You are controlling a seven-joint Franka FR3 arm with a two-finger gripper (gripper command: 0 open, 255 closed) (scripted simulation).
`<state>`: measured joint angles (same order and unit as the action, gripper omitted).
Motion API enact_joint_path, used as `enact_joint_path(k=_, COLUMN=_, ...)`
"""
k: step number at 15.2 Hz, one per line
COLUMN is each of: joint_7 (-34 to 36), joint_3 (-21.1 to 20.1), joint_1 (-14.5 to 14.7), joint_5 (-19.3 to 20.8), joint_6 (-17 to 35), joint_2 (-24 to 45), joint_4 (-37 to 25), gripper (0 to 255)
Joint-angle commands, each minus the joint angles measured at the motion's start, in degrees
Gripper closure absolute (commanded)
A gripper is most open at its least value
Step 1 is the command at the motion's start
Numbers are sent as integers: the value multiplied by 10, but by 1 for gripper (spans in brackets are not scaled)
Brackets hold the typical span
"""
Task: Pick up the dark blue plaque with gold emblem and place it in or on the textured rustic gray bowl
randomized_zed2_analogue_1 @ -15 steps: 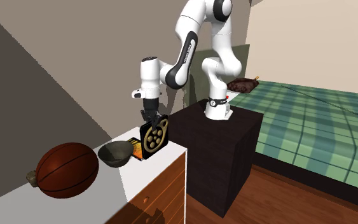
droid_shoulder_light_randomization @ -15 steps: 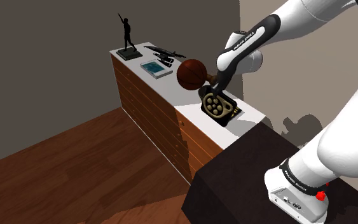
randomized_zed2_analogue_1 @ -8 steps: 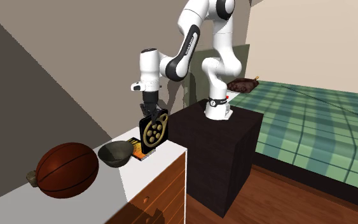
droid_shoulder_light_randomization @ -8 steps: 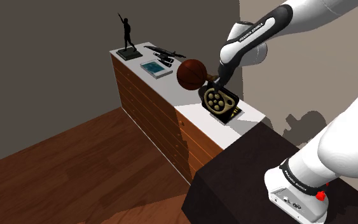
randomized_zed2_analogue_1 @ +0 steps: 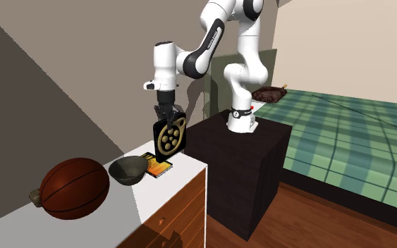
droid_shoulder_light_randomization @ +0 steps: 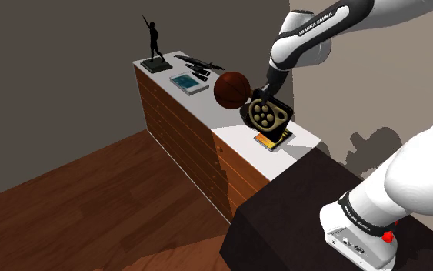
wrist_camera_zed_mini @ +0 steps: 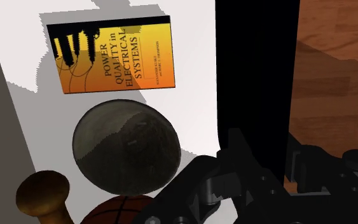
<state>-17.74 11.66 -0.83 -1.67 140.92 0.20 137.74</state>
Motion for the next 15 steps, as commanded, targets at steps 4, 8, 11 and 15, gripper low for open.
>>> enact_joint_path(k=4, joint_7=6, joint_3=0, joint_1=-1, joint_5=9, joint_6=-35, joint_2=-26, joint_4=-9, gripper=255)
enact_joint_path(k=8, joint_7=-33, joint_3=15, joint_1=-15, joint_5=-9, joint_6=-77, joint_2=30, joint_4=-105, gripper=255)
enact_joint_path(k=11, joint_7=-60, joint_3=23, joint_1=-27, joint_5=-24, joint_6=-111, joint_2=75, joint_4=-182, gripper=255)
enact_joint_path(k=15, joint_7=-92, joint_3=29, joint_1=-48, joint_5=-43, joint_6=-163, joint_2=140, joint_4=-296, gripper=255)
